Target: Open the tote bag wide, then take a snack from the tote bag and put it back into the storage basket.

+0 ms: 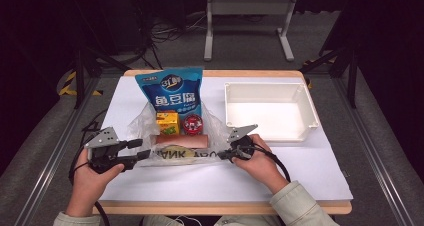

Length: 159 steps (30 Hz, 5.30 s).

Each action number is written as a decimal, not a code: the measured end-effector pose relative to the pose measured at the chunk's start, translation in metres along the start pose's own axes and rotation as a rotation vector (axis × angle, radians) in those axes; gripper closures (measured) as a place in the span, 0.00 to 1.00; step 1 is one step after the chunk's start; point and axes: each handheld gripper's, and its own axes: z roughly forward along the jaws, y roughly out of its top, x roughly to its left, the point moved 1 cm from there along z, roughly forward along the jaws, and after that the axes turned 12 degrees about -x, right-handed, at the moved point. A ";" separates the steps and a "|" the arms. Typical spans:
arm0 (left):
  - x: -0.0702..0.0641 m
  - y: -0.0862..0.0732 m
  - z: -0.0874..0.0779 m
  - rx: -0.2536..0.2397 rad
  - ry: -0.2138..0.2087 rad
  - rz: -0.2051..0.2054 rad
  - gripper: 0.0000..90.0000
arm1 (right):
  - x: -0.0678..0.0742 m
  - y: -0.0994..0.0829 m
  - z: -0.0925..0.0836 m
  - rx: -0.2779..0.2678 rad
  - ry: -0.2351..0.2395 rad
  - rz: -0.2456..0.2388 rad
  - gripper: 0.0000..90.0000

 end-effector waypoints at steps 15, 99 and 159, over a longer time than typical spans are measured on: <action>0.029 -0.016 0.021 0.016 0.052 -0.095 0.65 | 0.005 -0.001 -0.006 -0.047 -0.024 0.004 0.98; 0.040 -0.069 0.029 0.163 0.126 -0.154 0.95 | -0.012 -0.006 -0.004 0.002 -0.057 -0.032 0.95; 0.039 -0.047 -0.023 -0.099 0.234 -0.112 0.18 | 0.010 0.112 -0.024 -0.153 0.112 -0.143 0.53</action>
